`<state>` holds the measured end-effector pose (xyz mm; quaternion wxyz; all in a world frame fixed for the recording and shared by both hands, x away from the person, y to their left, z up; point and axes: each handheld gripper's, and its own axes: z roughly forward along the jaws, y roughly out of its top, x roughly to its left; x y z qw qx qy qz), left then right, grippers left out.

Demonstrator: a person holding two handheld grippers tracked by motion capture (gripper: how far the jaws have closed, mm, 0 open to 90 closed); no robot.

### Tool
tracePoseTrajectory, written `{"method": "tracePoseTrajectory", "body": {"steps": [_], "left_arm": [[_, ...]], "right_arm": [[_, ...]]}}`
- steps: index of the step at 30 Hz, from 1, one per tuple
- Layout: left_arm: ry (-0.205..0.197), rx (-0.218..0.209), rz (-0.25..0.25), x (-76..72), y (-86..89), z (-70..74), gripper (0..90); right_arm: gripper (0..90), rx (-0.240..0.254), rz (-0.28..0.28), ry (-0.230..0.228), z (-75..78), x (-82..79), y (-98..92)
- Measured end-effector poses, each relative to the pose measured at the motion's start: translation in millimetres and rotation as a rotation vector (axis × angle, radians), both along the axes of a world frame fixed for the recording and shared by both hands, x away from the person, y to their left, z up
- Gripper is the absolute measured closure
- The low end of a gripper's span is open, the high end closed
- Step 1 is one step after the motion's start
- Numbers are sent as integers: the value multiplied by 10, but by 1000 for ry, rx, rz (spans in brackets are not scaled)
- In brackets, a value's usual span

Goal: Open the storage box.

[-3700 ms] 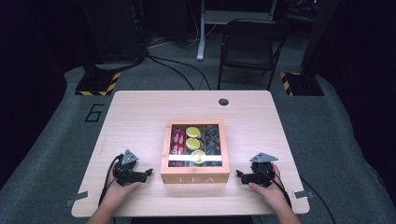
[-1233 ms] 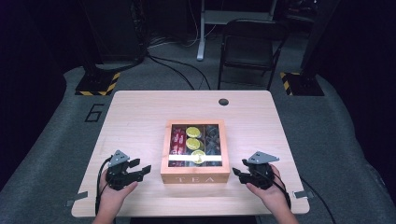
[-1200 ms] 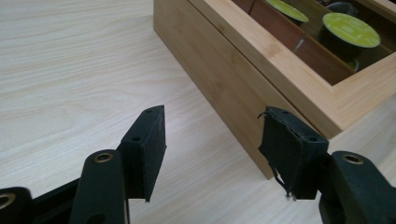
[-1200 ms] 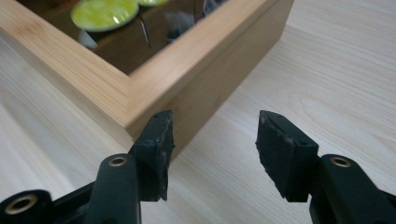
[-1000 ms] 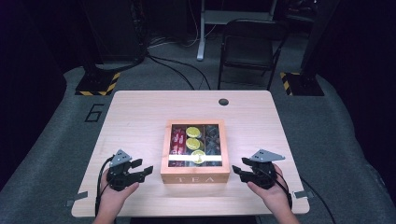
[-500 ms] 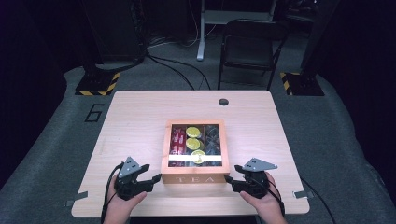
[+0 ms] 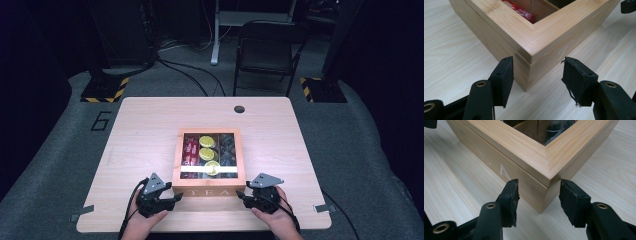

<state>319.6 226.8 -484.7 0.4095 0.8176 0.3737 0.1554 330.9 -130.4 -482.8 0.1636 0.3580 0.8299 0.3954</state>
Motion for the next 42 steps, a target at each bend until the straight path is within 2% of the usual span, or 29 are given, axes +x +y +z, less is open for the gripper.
{"method": "tracePoseTrajectory", "body": {"steps": [3,6,13,16,20,21,24,27,37,42], "left_arm": [[-14,13,11,4,-15,-14,426],[-17,14,9,14,3,-9,456],[-39,-9,32,18,14,3,501],[-24,-12,24,21,21,16,499],[-49,-13,26,12,23,35,499],[-62,-26,33,7,21,37,503],[-79,-4,22,-1,16,52,512],[-97,-29,36,2,0,54,515],[-91,-30,39,10,-12,82,484],[-92,-75,49,17,-4,138,472]], "right_arm": [[509,-4,-4,-4,-9,12,-5],[526,23,-9,5,-10,31,-26],[524,22,-9,-5,-4,27,-26],[523,27,-7,-15,6,20,-30],[519,36,-11,-26,27,9,-33],[517,41,-9,-30,31,5,-33],[517,51,-10,-47,53,3,-37],[503,63,-24,-54,73,14,-6],[505,64,-28,-61,88,10,3],[502,78,-35,-65,154,17,0]]}}
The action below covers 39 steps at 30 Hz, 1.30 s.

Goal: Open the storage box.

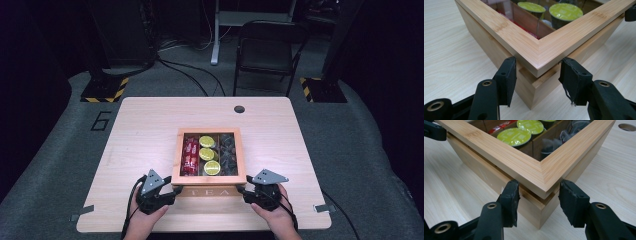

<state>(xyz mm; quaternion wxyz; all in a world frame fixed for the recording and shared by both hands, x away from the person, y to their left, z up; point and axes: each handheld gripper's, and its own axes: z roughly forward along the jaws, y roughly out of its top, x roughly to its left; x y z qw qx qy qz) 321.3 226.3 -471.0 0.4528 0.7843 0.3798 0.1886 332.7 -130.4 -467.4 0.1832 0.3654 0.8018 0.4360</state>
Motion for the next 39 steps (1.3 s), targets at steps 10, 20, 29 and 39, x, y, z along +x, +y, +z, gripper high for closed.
{"method": "tracePoseTrajectory", "body": {"steps": [10,20,29,39], "left_arm": [[-16,15,1,49,19,218,458],[-54,22,-7,135,28,546,455],[-75,23,-9,252,28,827,467],[-61,-26,-12,451,77,1071,481]], "right_arm": [[502,66,-6,16,183,43,-36],[492,9,-8,-55,522,103,-13],[490,78,-3,-4,788,264,-57],[505,42,4,-52,1093,416,-32]]}}
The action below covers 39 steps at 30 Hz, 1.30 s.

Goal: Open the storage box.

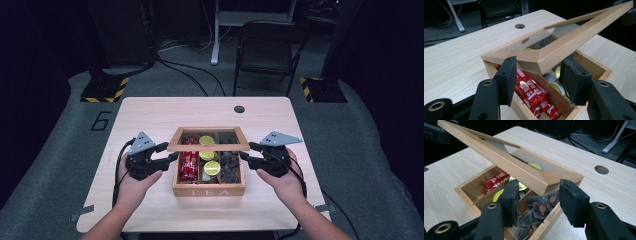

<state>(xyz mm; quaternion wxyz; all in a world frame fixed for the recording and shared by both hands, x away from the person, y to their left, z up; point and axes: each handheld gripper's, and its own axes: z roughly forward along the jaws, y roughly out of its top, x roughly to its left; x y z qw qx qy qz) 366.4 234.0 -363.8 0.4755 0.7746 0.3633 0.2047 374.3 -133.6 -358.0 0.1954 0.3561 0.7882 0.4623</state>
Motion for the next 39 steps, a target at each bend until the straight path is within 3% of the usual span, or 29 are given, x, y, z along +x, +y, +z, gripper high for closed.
{"method": "tracePoseTrajectory", "body": {"steps": [7,20,31,39], "left_arm": [[-19,22,6,109,-17,164,496],[-29,15,24,287,-27,340,508],[-43,19,40,425,-44,459,520],[-34,-6,51,533,-27,514,530]], "right_arm": [[517,8,-6,3,151,122,5],[524,-15,-21,-39,311,314,48],[516,-25,-51,-27,358,444,80],[534,-85,-60,-31,310,609,111]]}}
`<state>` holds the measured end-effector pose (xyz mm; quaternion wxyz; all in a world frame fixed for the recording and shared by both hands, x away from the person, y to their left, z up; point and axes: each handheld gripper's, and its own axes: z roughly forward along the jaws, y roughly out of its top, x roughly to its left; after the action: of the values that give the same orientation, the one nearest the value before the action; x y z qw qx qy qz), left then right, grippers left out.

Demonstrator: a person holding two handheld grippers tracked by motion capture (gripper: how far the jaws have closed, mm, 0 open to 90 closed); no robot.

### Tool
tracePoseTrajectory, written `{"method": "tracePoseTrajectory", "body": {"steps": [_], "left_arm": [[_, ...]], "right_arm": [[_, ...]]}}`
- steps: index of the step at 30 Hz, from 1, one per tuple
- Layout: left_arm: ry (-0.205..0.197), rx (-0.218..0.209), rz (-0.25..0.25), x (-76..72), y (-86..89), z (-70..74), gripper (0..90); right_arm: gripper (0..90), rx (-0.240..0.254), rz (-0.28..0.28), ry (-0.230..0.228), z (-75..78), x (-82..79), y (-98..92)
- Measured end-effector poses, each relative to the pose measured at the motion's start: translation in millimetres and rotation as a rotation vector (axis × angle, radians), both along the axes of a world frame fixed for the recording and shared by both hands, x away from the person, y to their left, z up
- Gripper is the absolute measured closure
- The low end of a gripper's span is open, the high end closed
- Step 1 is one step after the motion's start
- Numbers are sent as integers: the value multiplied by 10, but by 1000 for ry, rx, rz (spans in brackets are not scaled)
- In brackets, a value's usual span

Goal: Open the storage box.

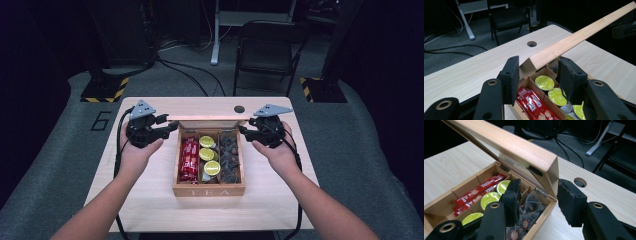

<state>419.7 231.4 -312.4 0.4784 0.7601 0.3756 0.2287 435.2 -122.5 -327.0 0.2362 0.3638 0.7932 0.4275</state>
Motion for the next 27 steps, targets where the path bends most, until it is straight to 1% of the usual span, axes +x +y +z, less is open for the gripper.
{"method": "tracePoseTrajectory", "body": {"steps": [3,4,6,7,8,10,11,12,15,17,18,21,23,27], "left_arm": [[4,-9,3,36,5,16,539],[3,-10,4,45,5,20,542],[5,-9,6,69,8,35,546],[4,-11,10,84,4,43,547],[4,-10,10,91,4,50,549],[1,-12,14,119,2,62,552],[5,-15,15,127,0,67,552],[4,-13,16,141,4,75,552],[6,-17,24,178,-5,89,555],[3,-5,29,199,-10,95,561],[5,3,28,211,-13,94,565],[0,25,32,250,-22,92,575],[-3,42,37,267,-25,90,590],[5,47,48,310,-34,66,613]], "right_arm": [[534,-17,0,-11,-27,59,11],[533,-16,-6,-6,-41,81,17],[531,-18,-6,-11,-61,121,19],[526,-9,-6,-4,-73,144,16],[525,14,-8,9,-87,177,12],[526,36,-5,24,-103,225,-6],[528,40,1,28,-113,254,-16],[529,44,-5,29,-118,265,-13],[529,35,-8,24,-143,312,-1],[531,36,-20,26,-161,340,13],[534,32,-19,22,-164,349,12],[550,46,-34,12,-166,378,28],[560,46,-38,2,-161,397,30],[569,55,-43,0,-156,423,32]]}}
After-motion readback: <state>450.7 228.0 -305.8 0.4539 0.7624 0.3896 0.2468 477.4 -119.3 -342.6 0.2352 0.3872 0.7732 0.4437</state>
